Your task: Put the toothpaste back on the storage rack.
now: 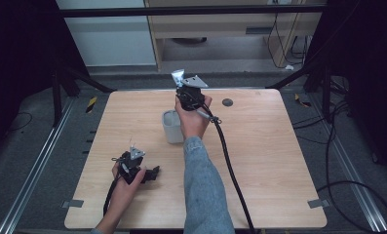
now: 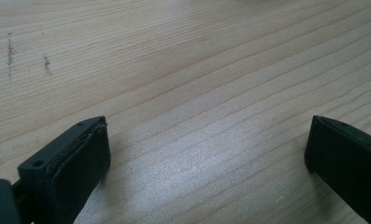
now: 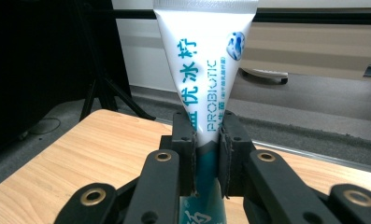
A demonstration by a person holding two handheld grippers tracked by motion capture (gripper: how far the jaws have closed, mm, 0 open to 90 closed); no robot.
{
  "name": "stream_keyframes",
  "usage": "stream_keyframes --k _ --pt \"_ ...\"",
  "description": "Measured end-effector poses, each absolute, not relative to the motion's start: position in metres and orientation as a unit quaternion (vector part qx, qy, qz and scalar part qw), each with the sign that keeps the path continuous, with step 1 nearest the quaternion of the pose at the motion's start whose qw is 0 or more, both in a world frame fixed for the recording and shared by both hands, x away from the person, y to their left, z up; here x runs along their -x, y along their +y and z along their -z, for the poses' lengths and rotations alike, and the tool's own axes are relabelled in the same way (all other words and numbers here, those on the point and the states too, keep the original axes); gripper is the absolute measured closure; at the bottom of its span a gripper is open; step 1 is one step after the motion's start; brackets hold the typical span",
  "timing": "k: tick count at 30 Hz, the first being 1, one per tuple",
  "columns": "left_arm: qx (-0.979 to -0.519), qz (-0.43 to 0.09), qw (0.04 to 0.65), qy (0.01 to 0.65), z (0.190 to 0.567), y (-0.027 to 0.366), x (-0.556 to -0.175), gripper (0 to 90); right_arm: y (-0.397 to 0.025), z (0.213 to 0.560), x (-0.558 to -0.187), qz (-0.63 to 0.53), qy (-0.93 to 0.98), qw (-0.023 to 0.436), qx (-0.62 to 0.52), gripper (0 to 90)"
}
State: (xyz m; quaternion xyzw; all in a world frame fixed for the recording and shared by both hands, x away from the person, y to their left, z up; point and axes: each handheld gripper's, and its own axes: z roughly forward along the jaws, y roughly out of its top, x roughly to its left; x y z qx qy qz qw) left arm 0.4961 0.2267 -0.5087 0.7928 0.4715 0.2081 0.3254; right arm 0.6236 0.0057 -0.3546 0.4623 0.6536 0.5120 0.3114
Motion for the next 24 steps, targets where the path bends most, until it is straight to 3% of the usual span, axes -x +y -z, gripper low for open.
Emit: stream_keyframes --k 24 --pt "-0.794 -0.207 0.326 0.469 0.509 0.227 -0.497 0.0 0.011 0.374 -0.621 -0.483 0.682 0.299 -0.460 79.0"
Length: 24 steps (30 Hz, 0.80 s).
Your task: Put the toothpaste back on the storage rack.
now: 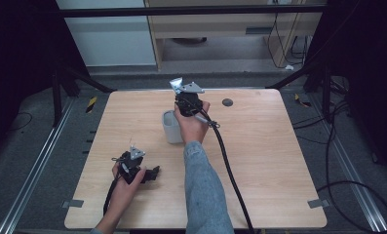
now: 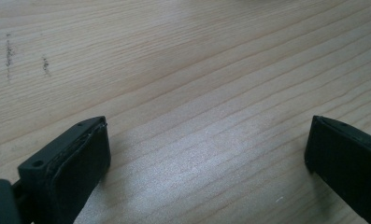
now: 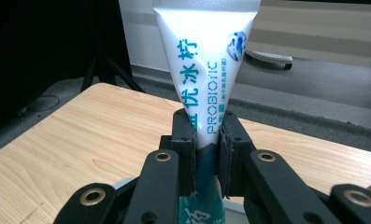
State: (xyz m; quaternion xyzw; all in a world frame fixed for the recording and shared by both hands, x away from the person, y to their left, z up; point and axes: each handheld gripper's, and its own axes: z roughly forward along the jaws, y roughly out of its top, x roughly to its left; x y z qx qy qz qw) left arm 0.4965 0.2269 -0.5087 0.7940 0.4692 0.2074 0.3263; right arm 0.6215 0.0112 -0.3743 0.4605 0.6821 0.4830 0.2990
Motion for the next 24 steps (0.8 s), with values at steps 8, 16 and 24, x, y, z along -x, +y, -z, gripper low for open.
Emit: stream_keyframes --k 8,16,24 --pt "-0.794 -0.207 0.327 0.468 0.5087 0.2270 -0.4967 0.0 0.0078 0.3780 -0.6183 -0.480 0.687 0.294 -0.459 79.0" --pt "-0.795 -0.207 0.327 0.467 0.5088 0.2271 -0.4970 0.0 0.0087 0.3802 -0.6143 -0.470 0.700 0.296 -0.449 79.0" --pt "-0.796 -0.206 0.327 0.466 0.5088 0.2272 -0.4971 0.0 0.0123 0.3826 -0.6116 -0.469 0.711 0.285 -0.440 78.9"
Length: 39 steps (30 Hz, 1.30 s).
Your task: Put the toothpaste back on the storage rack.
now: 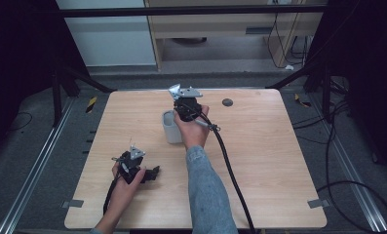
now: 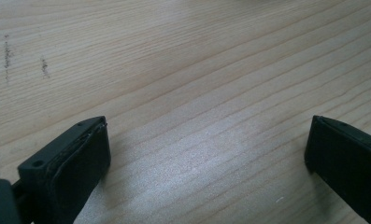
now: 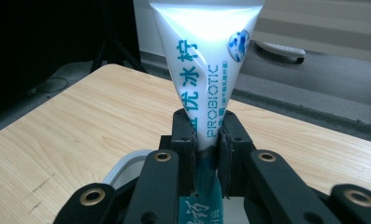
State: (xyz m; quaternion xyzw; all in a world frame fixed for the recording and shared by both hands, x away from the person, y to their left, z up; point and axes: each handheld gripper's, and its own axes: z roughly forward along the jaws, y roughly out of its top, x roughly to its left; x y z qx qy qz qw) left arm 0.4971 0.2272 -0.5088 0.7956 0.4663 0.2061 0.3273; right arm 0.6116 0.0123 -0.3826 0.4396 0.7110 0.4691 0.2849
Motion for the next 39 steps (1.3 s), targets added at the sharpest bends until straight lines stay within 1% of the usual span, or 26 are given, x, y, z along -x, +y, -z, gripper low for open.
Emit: stream_keyframes --k 15,21,31,39 --pt "-0.796 -0.206 0.327 0.465 0.509 0.227 -0.497 0.0 0.015 0.383 -0.608 -0.464 0.722 0.276 -0.432 78.8" --pt "-0.796 -0.206 0.328 0.465 0.509 0.227 -0.497 0.0 0.011 0.391 -0.605 -0.460 0.723 0.273 -0.437 78.8" --pt "-0.797 -0.206 0.328 0.465 0.509 0.227 -0.497 0.0 0.012 0.393 -0.602 -0.450 0.733 0.280 -0.426 78.8" --pt "-0.797 -0.206 0.328 0.464 0.509 0.227 -0.498 0.0 0.014 0.396 -0.601 -0.444 0.740 0.276 -0.424 78.8"
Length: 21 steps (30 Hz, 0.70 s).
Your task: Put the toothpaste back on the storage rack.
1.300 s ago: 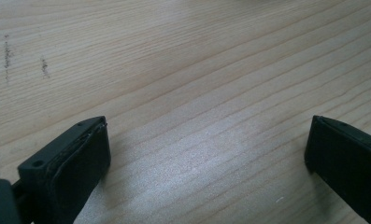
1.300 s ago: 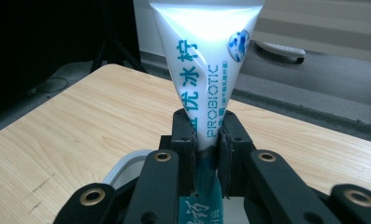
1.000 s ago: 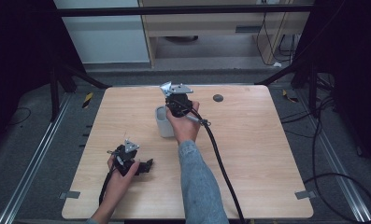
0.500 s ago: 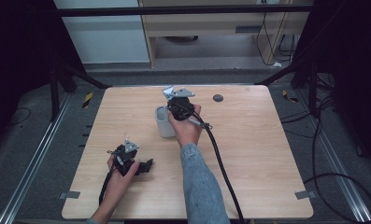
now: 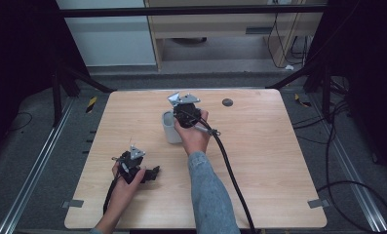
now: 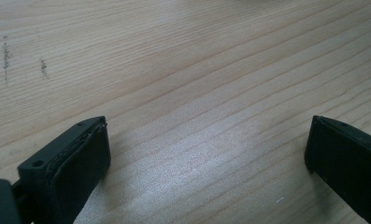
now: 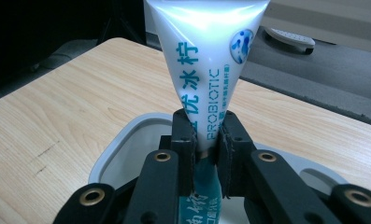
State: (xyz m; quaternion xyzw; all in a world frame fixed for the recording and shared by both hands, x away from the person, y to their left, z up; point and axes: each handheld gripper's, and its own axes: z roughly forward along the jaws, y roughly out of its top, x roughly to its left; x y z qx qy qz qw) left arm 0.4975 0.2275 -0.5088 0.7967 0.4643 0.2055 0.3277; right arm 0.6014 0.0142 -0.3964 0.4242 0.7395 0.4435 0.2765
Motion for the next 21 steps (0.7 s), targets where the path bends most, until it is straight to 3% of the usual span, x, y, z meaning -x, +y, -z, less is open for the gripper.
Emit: stream_keyframes --k 21 --pt "-0.797 -0.205 0.328 0.464 0.5088 0.2275 -0.4976 0.0 0.0153 0.4041 -0.6014 -0.431 0.748 0.268 -0.428 78.6"
